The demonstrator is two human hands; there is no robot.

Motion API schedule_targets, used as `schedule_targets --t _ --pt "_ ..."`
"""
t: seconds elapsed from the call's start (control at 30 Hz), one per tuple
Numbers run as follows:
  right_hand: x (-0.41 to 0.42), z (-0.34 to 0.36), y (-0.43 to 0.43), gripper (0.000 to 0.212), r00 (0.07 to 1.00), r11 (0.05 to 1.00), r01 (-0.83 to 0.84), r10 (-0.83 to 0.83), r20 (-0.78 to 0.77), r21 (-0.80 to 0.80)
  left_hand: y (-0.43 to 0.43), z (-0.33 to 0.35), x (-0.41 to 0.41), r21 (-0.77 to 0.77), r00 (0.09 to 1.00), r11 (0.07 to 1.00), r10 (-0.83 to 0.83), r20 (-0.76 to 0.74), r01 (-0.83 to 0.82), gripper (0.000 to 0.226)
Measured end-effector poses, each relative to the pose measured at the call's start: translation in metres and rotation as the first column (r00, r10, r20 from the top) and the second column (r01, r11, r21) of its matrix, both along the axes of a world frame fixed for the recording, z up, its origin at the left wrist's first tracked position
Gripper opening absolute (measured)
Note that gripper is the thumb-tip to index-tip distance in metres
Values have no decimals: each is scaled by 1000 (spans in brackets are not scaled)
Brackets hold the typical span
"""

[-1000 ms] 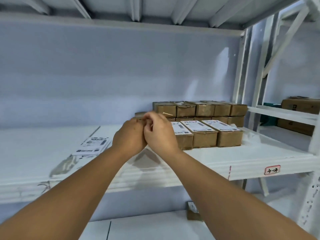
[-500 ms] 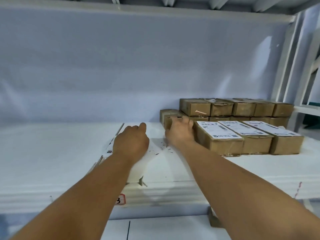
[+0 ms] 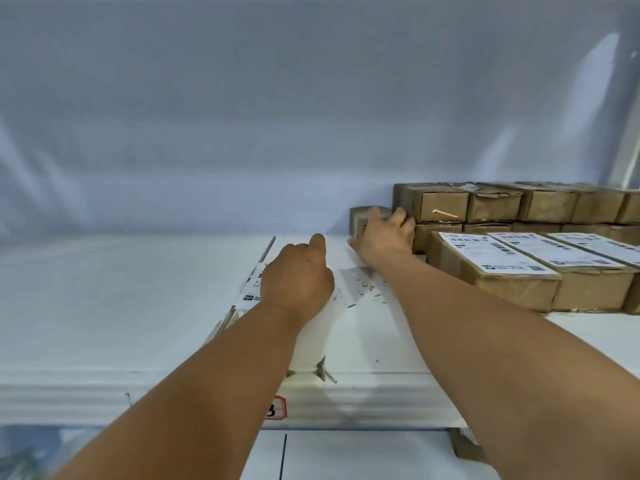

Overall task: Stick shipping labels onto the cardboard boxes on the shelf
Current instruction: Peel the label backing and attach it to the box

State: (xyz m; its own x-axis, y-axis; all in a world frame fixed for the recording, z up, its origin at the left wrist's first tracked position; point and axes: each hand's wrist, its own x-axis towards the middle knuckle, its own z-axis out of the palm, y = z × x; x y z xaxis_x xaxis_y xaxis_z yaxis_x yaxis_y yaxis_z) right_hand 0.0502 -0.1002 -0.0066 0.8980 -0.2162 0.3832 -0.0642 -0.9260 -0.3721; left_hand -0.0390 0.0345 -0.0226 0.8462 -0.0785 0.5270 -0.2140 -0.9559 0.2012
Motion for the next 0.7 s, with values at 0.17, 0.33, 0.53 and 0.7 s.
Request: schedule_targets --t 0.17,0.33,0.53,0.7 --pt "5 0 6 75 999 1000 9 -10 -39 -22 2 2 1 -82 1000 996 20 18 -18 27" --pt "3 4 4 68 1000 999 -21 20 10 30 2 0 2 -74 999 996 49 16 -48 26" --pt "-16 0 3 61 995 1000 14 -13 94 -4 6 0 5 -105 996 992 78 32 -74 24" --pt "-50 2 2 66 1000 996 2 -2 0 -85 6 3 2 -26 986 989 148 80 -146 26"
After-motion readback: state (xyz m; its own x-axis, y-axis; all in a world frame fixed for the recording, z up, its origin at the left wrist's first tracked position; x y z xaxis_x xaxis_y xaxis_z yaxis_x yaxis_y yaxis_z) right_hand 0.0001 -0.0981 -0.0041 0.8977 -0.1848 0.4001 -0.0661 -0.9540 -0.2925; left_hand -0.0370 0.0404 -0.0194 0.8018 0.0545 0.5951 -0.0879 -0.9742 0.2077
